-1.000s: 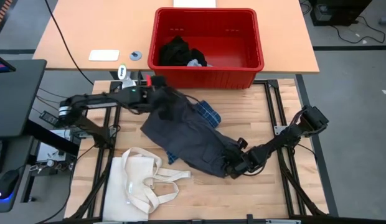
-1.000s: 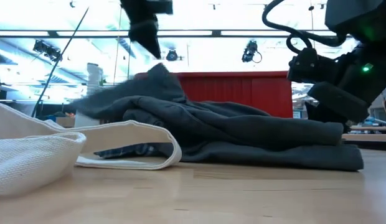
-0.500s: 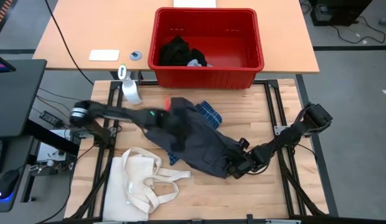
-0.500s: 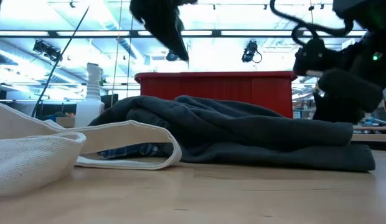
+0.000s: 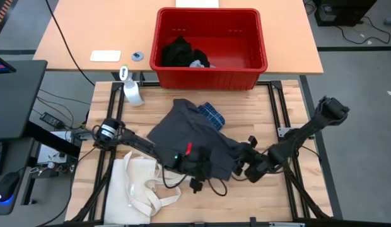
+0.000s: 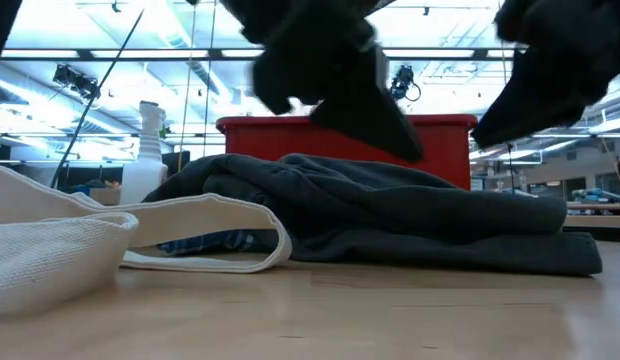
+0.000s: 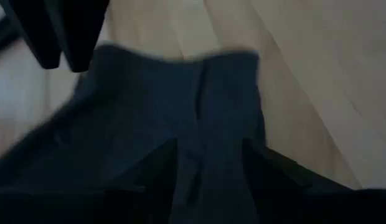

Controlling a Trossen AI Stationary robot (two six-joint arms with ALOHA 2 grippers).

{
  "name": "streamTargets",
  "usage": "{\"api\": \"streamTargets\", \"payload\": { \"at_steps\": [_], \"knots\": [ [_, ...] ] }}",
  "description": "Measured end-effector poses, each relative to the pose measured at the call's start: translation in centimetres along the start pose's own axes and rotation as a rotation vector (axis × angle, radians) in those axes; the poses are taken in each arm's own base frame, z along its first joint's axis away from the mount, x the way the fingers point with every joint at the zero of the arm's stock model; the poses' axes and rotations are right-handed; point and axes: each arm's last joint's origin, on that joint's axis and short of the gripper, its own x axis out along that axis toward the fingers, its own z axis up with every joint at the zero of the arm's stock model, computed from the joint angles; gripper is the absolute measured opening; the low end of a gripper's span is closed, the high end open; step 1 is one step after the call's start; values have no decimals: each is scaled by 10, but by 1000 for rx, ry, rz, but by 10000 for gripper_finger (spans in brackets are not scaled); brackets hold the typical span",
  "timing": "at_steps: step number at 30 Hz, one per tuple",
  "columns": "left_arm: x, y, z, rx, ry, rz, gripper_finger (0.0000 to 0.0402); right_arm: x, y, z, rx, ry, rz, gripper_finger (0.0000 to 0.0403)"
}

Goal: Fold Laundry from Bin
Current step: Fold the gray short

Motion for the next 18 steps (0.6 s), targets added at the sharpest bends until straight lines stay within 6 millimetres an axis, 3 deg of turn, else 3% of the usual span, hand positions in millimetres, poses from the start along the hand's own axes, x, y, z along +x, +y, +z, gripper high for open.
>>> {"api": "streamTargets", "payload": {
  "at_steps": [7,12,18],
  "knots": [
    [13,-6,11,-49,-188,-81,212,-22,-10,3,-6,-83,-27,166],
    [28,-17,6,-23,-208,-114,262,-24,-11,3,-20,-119,-47,166],
    [50,-33,18,47,-210,-90,288,-24,-13,3,-26,-123,-64,166]
  ]
}}
